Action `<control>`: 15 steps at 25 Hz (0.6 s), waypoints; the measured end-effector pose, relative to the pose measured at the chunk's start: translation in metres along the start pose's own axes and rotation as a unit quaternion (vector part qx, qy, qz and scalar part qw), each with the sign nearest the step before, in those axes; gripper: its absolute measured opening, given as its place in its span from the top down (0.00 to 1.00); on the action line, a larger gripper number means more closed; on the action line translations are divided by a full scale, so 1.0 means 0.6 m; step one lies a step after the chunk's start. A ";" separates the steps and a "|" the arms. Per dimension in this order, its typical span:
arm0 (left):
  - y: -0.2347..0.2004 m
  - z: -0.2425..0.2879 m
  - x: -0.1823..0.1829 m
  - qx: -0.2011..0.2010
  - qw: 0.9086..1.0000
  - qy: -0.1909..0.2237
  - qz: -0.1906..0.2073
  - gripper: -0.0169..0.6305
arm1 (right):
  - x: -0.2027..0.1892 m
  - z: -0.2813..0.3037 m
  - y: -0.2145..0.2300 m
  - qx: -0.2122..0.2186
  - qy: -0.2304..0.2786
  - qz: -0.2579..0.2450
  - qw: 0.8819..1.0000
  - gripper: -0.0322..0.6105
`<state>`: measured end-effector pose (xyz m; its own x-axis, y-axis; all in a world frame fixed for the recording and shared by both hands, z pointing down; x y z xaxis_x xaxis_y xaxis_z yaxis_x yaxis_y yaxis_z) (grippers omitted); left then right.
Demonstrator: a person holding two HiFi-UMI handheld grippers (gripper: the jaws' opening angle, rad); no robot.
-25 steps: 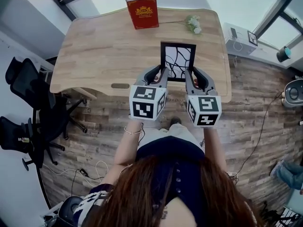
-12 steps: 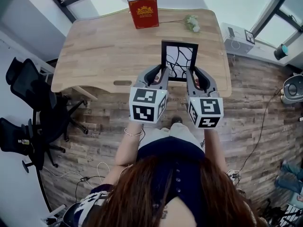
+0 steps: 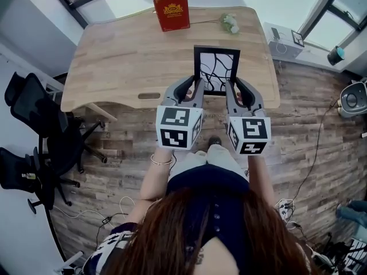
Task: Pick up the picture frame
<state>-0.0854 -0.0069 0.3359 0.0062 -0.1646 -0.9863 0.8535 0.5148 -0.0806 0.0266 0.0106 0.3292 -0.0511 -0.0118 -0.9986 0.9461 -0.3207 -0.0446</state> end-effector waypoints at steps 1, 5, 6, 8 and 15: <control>0.000 -0.004 0.002 0.000 1.000 0.002 0.001 0.84 | 0.002 -0.002 -0.003 0.000 0.001 0.000 1.000 0.83; -0.002 -0.020 0.007 -0.001 1.000 0.008 0.005 0.84 | 0.010 -0.011 -0.016 0.000 0.007 -0.005 1.000 0.83; -0.002 -0.024 0.007 -0.001 1.000 0.010 0.005 0.84 | 0.011 -0.013 -0.019 -0.001 0.008 -0.006 1.000 0.83; -0.003 -0.029 0.009 -0.002 1.000 0.013 0.005 0.84 | 0.014 -0.016 -0.024 -0.002 0.011 -0.008 1.000 0.83; -0.005 -0.037 0.009 -0.004 1.000 0.020 0.007 0.84 | 0.016 -0.021 -0.032 0.002 0.018 -0.019 1.000 0.83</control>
<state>-0.0994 0.0096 0.3277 -0.0026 -0.1231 -0.9924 0.8488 0.5243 -0.0673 0.0123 0.0288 0.3199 -0.0755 0.0341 -0.9966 0.9422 -0.3246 -0.0825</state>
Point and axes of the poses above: the fingertips, and each gripper's own axes: z forward along the fingers, y to its right, x out of its top, the point moved 2 cm from there along -z, backward along the fingers, and after that the axes turned 7 degrees about y, right-handed, at the moved point
